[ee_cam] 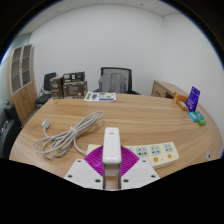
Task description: Unplug charger
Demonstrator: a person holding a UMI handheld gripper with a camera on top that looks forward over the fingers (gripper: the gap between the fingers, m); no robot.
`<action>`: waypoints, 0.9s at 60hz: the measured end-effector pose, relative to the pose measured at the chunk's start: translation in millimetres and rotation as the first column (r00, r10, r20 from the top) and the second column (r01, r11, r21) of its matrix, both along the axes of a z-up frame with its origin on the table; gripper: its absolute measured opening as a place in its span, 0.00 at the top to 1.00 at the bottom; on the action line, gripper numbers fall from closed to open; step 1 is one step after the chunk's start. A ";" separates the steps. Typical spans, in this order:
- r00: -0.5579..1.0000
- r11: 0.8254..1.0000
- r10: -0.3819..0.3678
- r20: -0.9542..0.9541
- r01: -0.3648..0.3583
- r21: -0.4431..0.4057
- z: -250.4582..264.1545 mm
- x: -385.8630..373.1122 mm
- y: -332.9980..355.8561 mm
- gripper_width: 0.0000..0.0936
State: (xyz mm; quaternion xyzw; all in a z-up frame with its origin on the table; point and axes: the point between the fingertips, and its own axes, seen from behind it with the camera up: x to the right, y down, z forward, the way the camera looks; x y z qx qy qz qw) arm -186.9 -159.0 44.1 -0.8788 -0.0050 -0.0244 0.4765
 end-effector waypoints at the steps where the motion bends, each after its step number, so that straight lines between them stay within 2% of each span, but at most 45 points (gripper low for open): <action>1: 1.000 1.000 0.005 0.008 -0.005 -0.003 0.7 0.2 0.2 0.83; 8: 1.000 1.000 0.016 -0.016 -0.016 -0.010 14.1 -2.2 3.2 0.84; 11: 0.999 0.991 0.030 0.045 -0.036 0.132 74.2 2.2 13.6 0.84; 16: 0.992 0.937 0.079 0.099 -0.108 0.331 181.9 0.1 29.6 0.84; 19: 0.993 0.908 0.097 0.067 -0.116 0.402 230.1 7.1 36.6 0.84; 23: 0.995 0.880 0.078 0.058 -0.096 0.464 276.8 36.2 41.0 0.84; 29: 0.999 0.896 0.029 -0.020 -0.017 0.444 264.4 91.8 50.6 0.83; 33: 0.998 0.927 -0.003 -0.060 0.025 0.374 229.2 133.2 50.1 0.83; 34: 0.998 0.929 -0.012 -0.067 0.036 0.369 206.9 145.7 44.5 0.83; 37: 0.994 0.955 -0.041 -0.098 0.068 0.287 179.1 174.9 46.8 0.82; 41: 0.986 0.975 -0.078 -0.146 0.106 0.195 129.2 207.2 40.7 0.82; 45: 0.970 0.984 -0.116 -0.213 0.141 0.108 81.7 235.3 32.2 0.81; 54: 0.914 0.980 -0.191 -0.357 0.197 -0.021 8.6 274.0 14.2 0.77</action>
